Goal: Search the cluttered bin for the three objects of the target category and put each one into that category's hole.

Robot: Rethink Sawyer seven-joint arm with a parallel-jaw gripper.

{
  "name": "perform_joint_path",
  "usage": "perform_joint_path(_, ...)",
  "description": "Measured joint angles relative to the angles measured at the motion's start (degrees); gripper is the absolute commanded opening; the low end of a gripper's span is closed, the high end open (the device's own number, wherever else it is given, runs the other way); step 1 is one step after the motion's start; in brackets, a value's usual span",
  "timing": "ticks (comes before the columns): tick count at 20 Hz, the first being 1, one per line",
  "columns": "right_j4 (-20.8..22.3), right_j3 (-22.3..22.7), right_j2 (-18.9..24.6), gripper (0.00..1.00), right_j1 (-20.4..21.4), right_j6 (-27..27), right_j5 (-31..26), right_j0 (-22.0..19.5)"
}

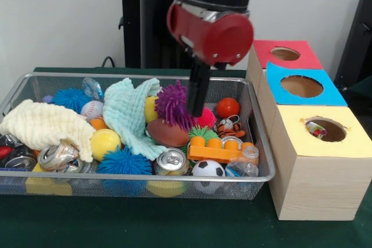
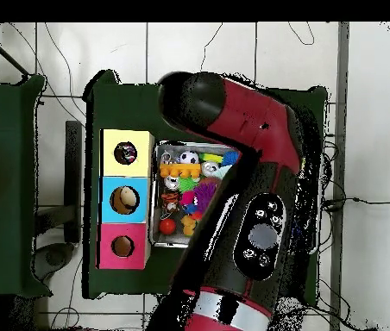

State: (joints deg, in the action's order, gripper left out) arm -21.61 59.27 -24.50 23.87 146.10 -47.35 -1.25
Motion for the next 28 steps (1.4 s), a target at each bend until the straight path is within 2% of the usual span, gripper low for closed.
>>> perform_joint_path(4,1.49,1.18,1.73,0.0,0.05,0.0,2.61,-1.97)
perform_joint_path(9,4.52,2.68,5.22,0.0,-0.06,0.0,5.83,-6.6)
perform_joint_path(18,9.71,2.72,6.06,0.0,-0.38,0.0,6.76,-11.65)
perform_joint_path(22,11.76,1.54,6.06,0.0,-0.94,0.0,6.76,-13.24)
perform_joint_path(28,14.56,-5.11,6.06,0.0,-4.51,0.0,6.73,-15.9)
